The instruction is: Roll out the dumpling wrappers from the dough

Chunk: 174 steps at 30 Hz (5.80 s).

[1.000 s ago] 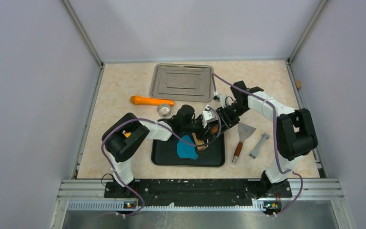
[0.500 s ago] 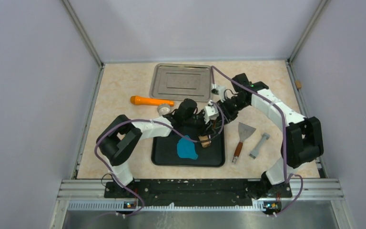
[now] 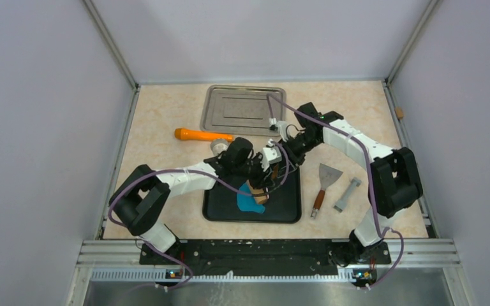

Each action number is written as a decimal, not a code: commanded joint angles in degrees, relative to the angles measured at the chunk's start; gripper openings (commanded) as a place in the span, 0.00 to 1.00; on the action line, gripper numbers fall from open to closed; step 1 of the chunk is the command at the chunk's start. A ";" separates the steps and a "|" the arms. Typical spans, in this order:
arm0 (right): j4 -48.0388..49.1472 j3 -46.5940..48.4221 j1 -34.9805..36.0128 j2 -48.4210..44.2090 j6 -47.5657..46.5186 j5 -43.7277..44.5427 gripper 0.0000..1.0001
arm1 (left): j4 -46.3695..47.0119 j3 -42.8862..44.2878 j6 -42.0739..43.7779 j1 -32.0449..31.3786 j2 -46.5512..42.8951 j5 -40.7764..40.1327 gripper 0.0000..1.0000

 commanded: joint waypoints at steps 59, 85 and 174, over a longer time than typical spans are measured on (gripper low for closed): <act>9.98 12.41 1.55 13.09 17.92 -7.76 0.59 | -4.66 4.50 2.43 6.36 -8.35 -4.99 0.00; 7.93 11.84 -1.36 10.36 14.16 -8.47 0.00 | -10.82 8.88 4.18 4.84 -6.67 -10.85 0.35; -9.45 20.24 37.07 9.80 -30.60 34.31 0.00 | -22.97 -11.23 -31.86 34.71 -8.92 -14.02 0.00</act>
